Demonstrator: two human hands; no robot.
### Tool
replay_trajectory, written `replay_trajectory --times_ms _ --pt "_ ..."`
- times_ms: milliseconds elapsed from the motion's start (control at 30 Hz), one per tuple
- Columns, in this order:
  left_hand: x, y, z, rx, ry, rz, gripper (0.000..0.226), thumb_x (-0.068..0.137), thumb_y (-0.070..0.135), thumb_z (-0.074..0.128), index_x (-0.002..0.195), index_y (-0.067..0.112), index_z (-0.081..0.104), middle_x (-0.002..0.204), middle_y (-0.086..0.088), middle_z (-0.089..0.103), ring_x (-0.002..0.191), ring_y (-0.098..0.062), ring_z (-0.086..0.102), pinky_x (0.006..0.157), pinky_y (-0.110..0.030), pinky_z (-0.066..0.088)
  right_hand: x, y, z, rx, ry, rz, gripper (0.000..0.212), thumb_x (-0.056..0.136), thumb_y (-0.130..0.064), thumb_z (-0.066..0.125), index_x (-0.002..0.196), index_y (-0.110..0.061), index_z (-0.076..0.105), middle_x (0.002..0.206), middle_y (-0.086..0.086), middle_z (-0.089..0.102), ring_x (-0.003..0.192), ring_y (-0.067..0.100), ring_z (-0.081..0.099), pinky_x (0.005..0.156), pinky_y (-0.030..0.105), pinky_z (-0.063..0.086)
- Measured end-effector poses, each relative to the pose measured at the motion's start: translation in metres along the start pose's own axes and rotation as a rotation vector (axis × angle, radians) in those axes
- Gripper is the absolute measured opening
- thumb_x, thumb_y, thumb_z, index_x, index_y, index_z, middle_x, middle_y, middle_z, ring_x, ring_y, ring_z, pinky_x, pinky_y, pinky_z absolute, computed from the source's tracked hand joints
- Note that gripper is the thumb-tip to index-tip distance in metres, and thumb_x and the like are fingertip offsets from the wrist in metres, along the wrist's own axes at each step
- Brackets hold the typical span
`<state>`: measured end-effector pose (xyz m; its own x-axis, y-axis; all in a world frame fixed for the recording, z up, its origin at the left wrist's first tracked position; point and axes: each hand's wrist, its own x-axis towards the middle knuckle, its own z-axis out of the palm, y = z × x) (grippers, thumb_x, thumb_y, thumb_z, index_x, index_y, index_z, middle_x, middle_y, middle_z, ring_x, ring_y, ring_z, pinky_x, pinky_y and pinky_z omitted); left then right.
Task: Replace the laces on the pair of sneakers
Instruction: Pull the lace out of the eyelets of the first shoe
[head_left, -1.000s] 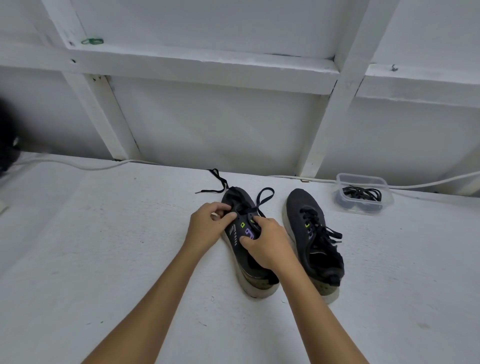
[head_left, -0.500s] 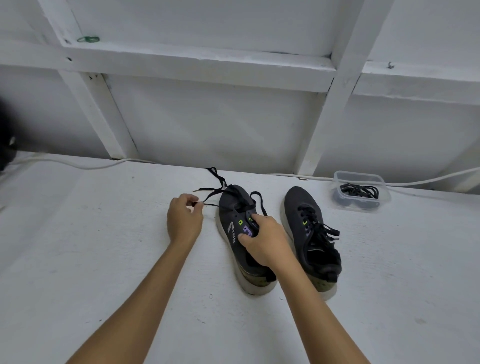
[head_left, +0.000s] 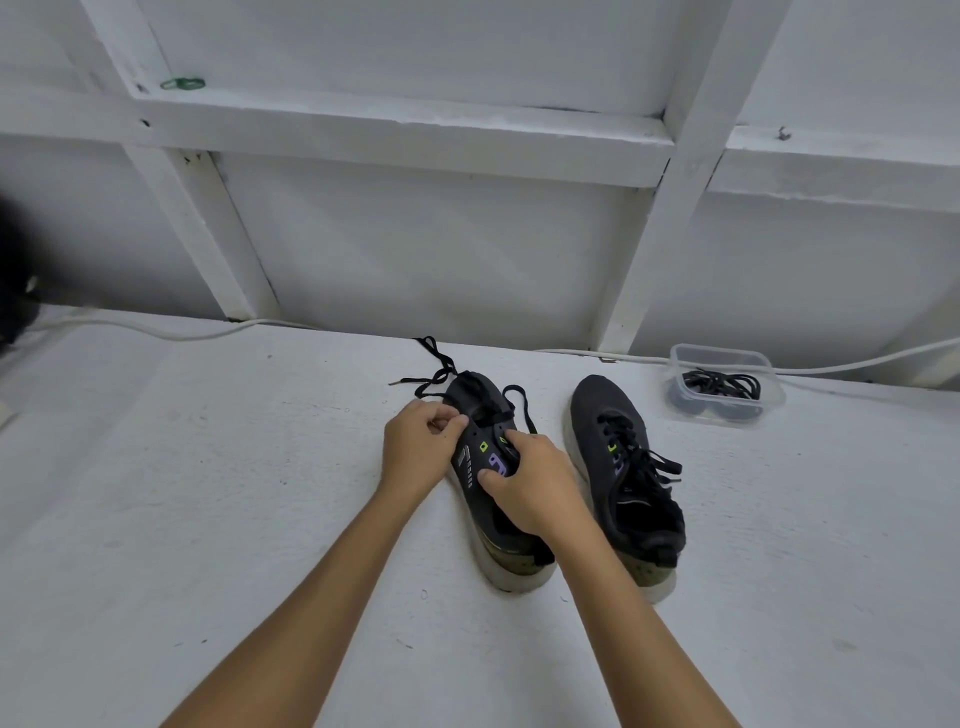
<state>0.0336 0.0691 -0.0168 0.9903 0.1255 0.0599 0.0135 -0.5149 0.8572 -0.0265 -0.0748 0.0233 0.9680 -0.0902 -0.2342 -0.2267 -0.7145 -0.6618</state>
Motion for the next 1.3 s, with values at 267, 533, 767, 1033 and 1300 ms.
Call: replay_trajectory --times_ms 267,533,767,1033,1300 --pt "0.028 -0.017 -0.039 -0.259 0.336 -0.41 0.02 0.099 0.035 0.055 0.1 0.016 0.063 0.105 -0.004 0.066 0.095 -0.021 0.061 0.077 -0.033 0.046 0.002 0.002 0.0 0.019 -0.012 0.001 0.036 0.092 -0.03 0.067 0.124 -0.015 0.061 0.124 0.001 0.054 0.101 0.019 0.055 0.082 0.026 0.043" --pt "-0.001 -0.005 -0.013 -0.146 -0.166 -0.16 0.007 0.092 0.031 0.07 0.09 0.026 0.074 0.087 0.009 0.072 0.08 -0.005 0.065 0.068 -0.014 0.046 0.005 0.004 0.003 0.016 0.001 -0.003 0.031 0.09 -0.03 0.068 0.118 -0.018 0.062 0.119 0.001 0.053 0.094 0.019 0.053 0.079 0.027 0.042" --pt "0.006 0.005 -0.008 0.004 -0.195 0.097 0.021 0.086 0.015 0.077 0.106 0.023 0.076 0.093 0.011 0.067 0.08 -0.001 0.06 0.073 -0.003 0.043 0.005 0.004 0.003 0.01 0.002 -0.014 0.033 0.09 -0.031 0.067 0.121 -0.02 0.061 0.123 0.001 0.053 0.095 0.017 0.051 0.08 0.027 0.042" --pt "0.016 0.004 -0.011 -0.103 -0.049 -0.004 0.01 0.099 0.014 0.059 0.093 0.02 0.063 0.081 0.006 0.068 0.074 0.001 0.062 0.073 -0.014 0.049 0.003 0.005 0.003 0.019 0.007 -0.016 0.032 0.09 -0.03 0.067 0.119 -0.018 0.062 0.12 0.001 0.053 0.106 0.022 0.056 0.082 0.027 0.041" --pt "0.034 -0.011 -0.034 -0.853 0.189 -0.509 0.013 0.1 0.002 0.054 0.094 0.01 0.062 0.093 -0.009 0.066 0.082 -0.013 0.065 0.084 -0.025 0.057 0.003 0.005 0.003 0.028 -0.012 0.004 0.032 0.091 -0.032 0.067 0.119 -0.018 0.062 0.123 0.002 0.053 0.101 0.02 0.055 0.083 0.027 0.042"
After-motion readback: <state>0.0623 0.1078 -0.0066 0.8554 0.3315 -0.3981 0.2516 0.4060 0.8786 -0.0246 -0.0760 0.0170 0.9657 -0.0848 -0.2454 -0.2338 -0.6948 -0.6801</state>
